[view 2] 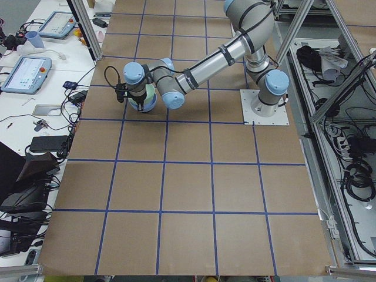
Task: Stack green bowl on blue bowl
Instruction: 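Carry the green bowl with the left gripper over the blue bowl, then lower the green bowl into the blue bowl with the left gripper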
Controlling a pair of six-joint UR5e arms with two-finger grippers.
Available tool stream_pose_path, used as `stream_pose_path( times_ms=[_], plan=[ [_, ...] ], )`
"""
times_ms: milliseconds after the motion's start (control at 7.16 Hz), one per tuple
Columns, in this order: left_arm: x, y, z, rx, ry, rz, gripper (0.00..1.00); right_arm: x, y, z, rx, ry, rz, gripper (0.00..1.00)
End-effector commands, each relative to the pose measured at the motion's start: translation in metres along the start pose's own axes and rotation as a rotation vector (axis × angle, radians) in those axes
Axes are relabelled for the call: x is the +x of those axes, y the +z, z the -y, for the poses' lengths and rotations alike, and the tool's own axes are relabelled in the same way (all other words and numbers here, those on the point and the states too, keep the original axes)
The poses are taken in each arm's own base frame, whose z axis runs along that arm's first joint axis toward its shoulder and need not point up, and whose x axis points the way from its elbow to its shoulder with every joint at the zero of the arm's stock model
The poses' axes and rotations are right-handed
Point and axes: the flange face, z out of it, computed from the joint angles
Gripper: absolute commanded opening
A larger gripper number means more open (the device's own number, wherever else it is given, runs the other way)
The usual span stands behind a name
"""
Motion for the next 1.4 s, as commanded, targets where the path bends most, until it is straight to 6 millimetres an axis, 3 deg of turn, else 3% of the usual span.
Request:
stream_pose_path(
  times_ms=[0,140,419,699,1257],
  plan=[
    [0.001,0.011,0.002,-0.011,-0.01,-0.001,0.0,0.0,-0.001,0.0,0.0,0.0,0.0,1.0],
    [0.006,0.015,0.003,-0.015,-0.021,-0.002,0.0,0.0,0.0,0.0,0.0,0.0,0.0,1.0],
    [0.013,-0.004,0.007,0.02,-0.006,0.013,0.0,0.0,-0.001,0.0,0.0,0.0,0.0,1.0],
    [0.041,-0.009,0.016,0.034,0.03,0.023,0.0,0.0,-0.001,0.0,0.002,0.0,0.0,1.0],
    [0.037,-0.001,0.012,0.0,0.034,0.06,0.0,0.0,-0.001,0.0,0.002,0.0,0.0,1.0]
  ],
)
